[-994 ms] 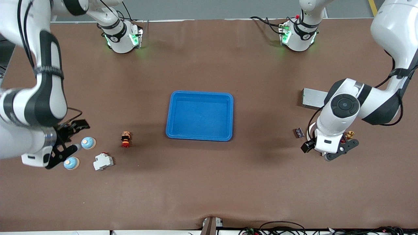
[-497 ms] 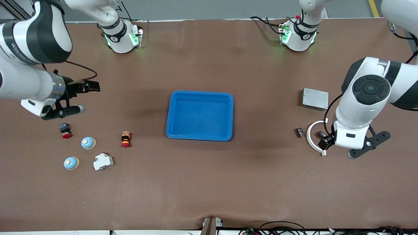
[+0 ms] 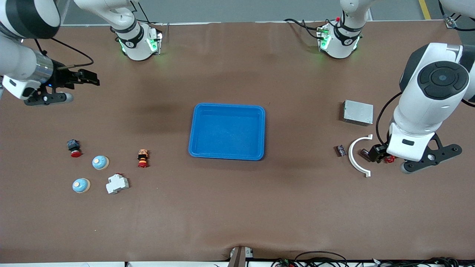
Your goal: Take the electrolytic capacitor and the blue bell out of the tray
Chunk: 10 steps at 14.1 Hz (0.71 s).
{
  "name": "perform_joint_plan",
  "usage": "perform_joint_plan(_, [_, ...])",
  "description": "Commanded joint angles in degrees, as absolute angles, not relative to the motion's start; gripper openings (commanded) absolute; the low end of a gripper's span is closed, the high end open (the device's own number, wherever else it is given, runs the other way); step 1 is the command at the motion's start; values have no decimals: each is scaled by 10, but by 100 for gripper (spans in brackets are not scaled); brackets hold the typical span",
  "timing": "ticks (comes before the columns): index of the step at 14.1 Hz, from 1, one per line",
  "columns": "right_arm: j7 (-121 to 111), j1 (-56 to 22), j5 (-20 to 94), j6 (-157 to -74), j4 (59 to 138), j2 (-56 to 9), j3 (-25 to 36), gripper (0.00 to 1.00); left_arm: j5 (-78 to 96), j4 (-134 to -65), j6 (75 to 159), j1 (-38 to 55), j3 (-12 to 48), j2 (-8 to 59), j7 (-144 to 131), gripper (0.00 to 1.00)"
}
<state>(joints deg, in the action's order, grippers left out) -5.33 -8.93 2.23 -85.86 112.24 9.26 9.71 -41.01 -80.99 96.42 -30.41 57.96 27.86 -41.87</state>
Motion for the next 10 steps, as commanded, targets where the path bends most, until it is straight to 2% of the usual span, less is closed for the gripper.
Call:
perform_joint_plan(1, [-45,-65,12,-784,1015,52,92,100,-292,-802,953,-224,441,187,-300,100])
perform_joint_plan(3, [-44,-55,12,-769,984,38,92,100,-168,-804,954,-181,335,133,-195,100])
perform_joint_plan(6, [-44,-55,13,-771,969,22,91,100,-97,-809,947,-118,206,80,-112,100])
perform_joint_plan(10, [-42,-50,24,-773,950,21,90,100,-89,-813,892,-63,124,32,-54,100])
